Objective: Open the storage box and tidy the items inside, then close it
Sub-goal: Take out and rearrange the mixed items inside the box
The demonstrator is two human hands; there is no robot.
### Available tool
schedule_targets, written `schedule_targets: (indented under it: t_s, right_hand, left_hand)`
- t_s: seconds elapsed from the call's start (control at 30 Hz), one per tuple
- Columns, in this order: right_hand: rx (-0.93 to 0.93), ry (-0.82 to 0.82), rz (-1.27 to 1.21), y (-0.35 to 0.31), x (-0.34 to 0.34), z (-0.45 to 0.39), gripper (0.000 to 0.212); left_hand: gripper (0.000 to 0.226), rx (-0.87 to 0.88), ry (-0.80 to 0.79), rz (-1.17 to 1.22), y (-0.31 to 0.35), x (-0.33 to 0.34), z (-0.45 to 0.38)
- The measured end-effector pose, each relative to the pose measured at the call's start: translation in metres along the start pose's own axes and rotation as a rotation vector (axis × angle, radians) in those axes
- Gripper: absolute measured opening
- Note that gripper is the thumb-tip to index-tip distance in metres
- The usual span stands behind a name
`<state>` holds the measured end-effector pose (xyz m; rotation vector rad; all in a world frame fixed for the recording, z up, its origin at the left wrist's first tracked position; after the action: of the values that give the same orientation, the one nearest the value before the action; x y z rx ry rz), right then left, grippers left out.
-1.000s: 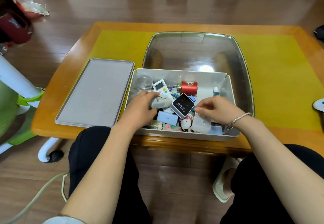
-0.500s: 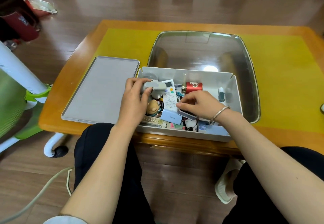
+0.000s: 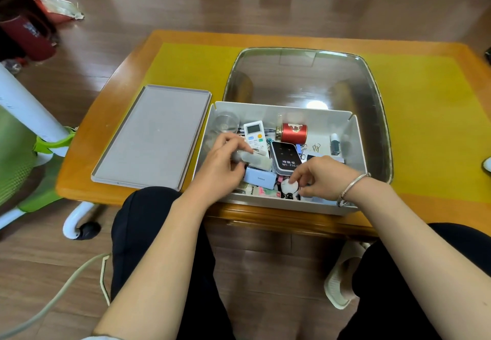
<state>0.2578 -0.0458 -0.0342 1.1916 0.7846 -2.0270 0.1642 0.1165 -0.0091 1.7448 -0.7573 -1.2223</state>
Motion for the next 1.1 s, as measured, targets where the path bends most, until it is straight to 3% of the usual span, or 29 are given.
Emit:
schedule_targets:
  t_s: [0.17,0.4,0.57,0.73,0.83,0.93,1.1]
  right_hand:
    - [-0.086,-0.017,0.063,-0.017,0.001,-0.001,0.041]
    - [-0.013,-0.016,-0.061,-0.007,0.006,0.003,0.043]
    - [-0.068,-0.085,0.106,-0.011,0.017,0.001,0.059]
    - [-0.13,-0.187,0.084,-0.015,0.022,-0.012,0.043]
    - [-0.13,-0.141,-0.007,-0.013,0.022,-0.016,0.035]
    - [-0.104,-0.037,-0.038,-0.007,0.021,-0.016,0.046]
    - [-0.004,-0.014,0.054,-0.004,0.03,-0.022,0.047]
  left_hand:
    - [0.018,-0.087,-0.023,-0.141,-0.009,0.003,0.002]
    - [0.049,-0.133,0.031,-0.308,-0.023,0.011,-0.005]
    - [0.043,-0.114,0.065,-0.287,-0.025,0.008,-0.005]
    - [0.045,-0.132,0.071,-0.33,-0.026,0.009,-0.006]
    - [0.046,-0.135,0.08,-0.357,-0.026,0.008,-0.006]
    - [0.047,-0.141,0.093,-0.374,-0.025,0.007,-0.006]
    - [0.051,-0.175,0.079,-0.351,-0.029,0.008,-0.007]
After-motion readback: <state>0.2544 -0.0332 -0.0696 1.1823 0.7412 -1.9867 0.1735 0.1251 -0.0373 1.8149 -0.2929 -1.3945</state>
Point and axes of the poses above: each hand's wrist, its own z-axis away from the middle knuckle, its own x-axis out of the palm, y = z × x, the point moved 8 cm from there along -z, towards the middle knuckle, and after that the axes turned 13 degrees about z, right-handed, at the moved point
